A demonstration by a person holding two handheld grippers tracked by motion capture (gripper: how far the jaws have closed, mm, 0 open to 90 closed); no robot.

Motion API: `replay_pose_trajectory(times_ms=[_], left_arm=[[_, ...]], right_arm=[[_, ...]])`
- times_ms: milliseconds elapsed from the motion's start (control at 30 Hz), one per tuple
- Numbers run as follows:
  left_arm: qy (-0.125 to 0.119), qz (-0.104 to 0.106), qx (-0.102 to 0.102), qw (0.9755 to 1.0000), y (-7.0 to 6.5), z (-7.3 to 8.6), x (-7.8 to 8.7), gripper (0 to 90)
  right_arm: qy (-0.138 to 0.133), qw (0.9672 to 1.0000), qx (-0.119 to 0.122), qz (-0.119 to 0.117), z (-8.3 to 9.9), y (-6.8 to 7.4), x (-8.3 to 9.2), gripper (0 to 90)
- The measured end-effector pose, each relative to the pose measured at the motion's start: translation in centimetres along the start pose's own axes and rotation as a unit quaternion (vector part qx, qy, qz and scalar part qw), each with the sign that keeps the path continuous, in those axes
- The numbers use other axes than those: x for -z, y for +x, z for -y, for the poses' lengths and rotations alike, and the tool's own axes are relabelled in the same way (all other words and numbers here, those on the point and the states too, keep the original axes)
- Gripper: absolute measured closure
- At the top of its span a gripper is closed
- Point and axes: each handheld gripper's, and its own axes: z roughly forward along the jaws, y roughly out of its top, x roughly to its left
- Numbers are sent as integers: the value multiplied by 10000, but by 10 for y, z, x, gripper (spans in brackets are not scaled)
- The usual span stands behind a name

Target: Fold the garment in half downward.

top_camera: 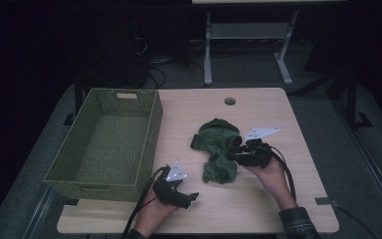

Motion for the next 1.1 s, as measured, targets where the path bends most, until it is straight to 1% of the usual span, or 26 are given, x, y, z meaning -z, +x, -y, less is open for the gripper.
replay_pose_trajectory(times_ms=[67,100,167,200,233,300,367,467,500,533,567,667,700,733,767,800,833,867,900,967,1033,1067,1100], left_arm=[[-35,19,9,10000,1,-7,-1,138],[-67,14,1,10000,2,-10,-2,140],[-93,19,-3,10000,4,-17,-3,141],[-118,30,-11,9999,5,-21,-4,142],[-117,36,-14,9999,6,-24,-4,146],[-90,33,-46,9999,8,-29,-7,147],[-82,53,-41,9999,11,-34,-8,155],[-130,85,-61,9999,15,-44,-10,188],[-135,99,-68,9998,17,-47,-11,201],[-164,98,-84,9998,19,-51,-12,213],[-197,109,-78,9997,21,-55,-12,227],[-316,129,-55,9994,28,-65,-15,267],[-340,96,-86,9993,32,-68,-16,295],[-346,68,-85,9993,35,-71,-17,315],[-380,57,-97,9992,39,-74,-18,328],[-390,21,-78,9992,44,-77,-19,355],[-391,-1,-62,9992,49,-79,-20,378],[-405,-11,-8,9992,55,-82,-21,392],[-393,-32,29,9992,59,-85,-21,402],[-422,-115,23,9990,72,-92,-22,442],[-493,-144,152,9986,83,-97,-25,454],[-481,-169,175,9985,88,-99,-27,469],[-467,-218,188,9985,93,-101,-30,481]], right_arm=[[-24,10000,-33,69,-1,0,2,617],[-58,9999,14,102,-1,-1,3,617],[13,9999,-46,97,-3,-3,4,611],[13,9999,-17,122,-5,-5,4,610],[32,9999,-55,123,-7,-5,5,610],[15,9999,-24,170,-11,-7,5,607],[75,9998,-67,171,-14,-9,5,601],[47,9997,-44,218,-19,-12,6,602],[10,9996,-54,269,-21,-12,7,602],[-25,9996,-81,274,-22,-13,8,602],[19,9996,-73,282,-23,-15,8,602],[25,9993,-82,352,-28,-19,8,602],[49,9992,-64,391,-30,-21,8,605],[-5,9990,-25,446,-30,-23,8,615],[36,9990,-57,451,-32,-26,9,615],[103,9985,-39,527,-35,-29,8,613],[96,9979,-15,634,-38,-33,9,614],[4,9979,-114,642,-41,-37,12,615],[-15,9977,-150,656,-43,-42,13,616],[-41,9968,-181,772,-49,-50,12,621],[-19,9965,-251,796,-53,-58,9,621],[-128,9961,-268,825,-53,-61,6,621],[-159,9960,-324,815,-53,-64,3,622]])
